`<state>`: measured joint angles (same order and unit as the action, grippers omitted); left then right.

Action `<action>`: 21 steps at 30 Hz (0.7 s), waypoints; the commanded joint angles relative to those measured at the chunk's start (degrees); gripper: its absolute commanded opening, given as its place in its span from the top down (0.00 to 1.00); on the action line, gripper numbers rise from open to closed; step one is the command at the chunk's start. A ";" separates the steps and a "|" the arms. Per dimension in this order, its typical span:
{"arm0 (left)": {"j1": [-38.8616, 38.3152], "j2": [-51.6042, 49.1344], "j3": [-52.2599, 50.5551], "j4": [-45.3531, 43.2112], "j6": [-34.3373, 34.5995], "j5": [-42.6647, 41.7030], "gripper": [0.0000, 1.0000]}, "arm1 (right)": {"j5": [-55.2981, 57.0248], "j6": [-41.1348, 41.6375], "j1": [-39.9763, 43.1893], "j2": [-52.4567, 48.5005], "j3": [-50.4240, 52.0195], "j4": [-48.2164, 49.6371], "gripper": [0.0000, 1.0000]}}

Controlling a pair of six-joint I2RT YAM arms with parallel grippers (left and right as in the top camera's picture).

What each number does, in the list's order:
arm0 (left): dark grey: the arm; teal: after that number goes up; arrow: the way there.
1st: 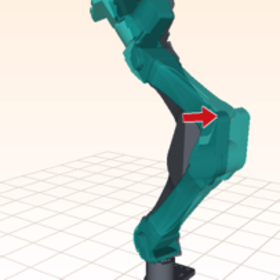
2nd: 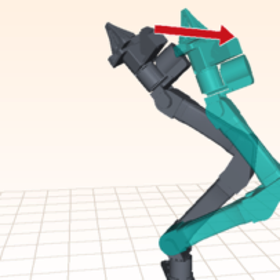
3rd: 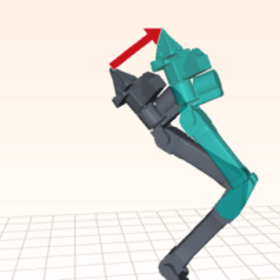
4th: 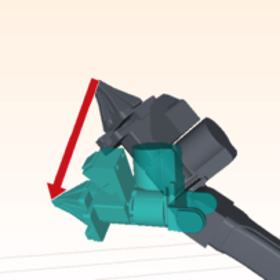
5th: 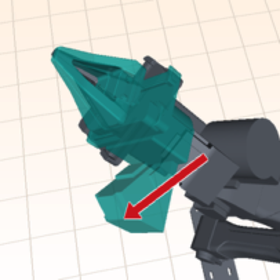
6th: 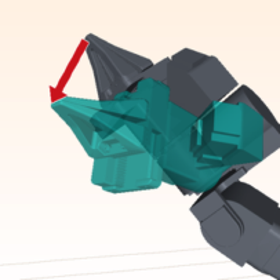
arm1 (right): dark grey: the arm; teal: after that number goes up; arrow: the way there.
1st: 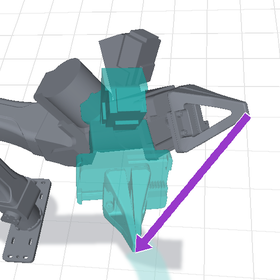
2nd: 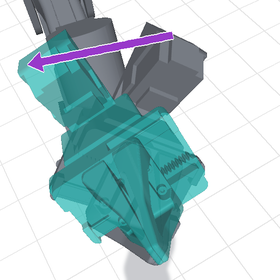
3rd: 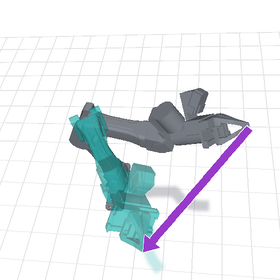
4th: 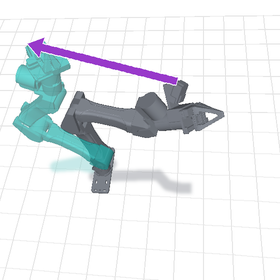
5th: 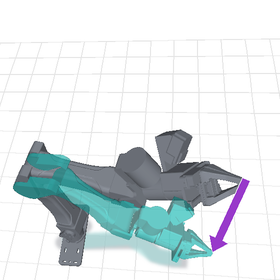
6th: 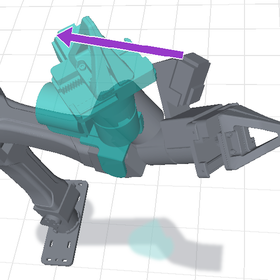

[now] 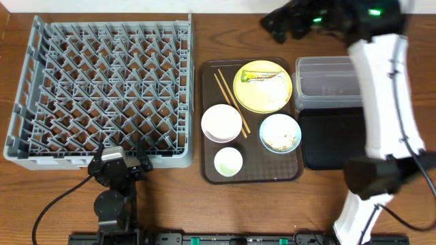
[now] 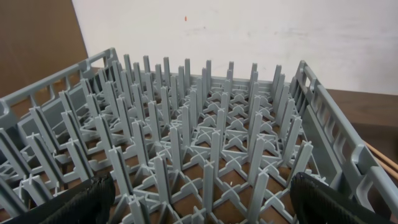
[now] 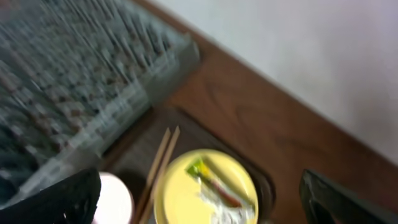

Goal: Sort waste into correct bins and load items into the dishwasher
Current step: 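Reach the right gripper to the yellow plate and grasp the foil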

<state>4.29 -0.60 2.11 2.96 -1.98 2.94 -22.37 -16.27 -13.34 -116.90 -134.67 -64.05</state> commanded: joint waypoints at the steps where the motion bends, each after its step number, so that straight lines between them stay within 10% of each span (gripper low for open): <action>1: 0.13 0.37 -1.88 0.83 -0.81 0.04 0.09 | 10.01 -3.15 -3.04 -5.44 -1.66 -2.49 0.01; 21: 0.13 0.37 -1.88 0.83 -0.81 0.04 0.09 | 19.47 2.40 -4.24 -27.45 -1.64 -11.10 0.18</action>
<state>4.29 -0.60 2.11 2.96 -1.98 2.92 -6.26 -16.34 -17.85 -141.64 -135.28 -74.39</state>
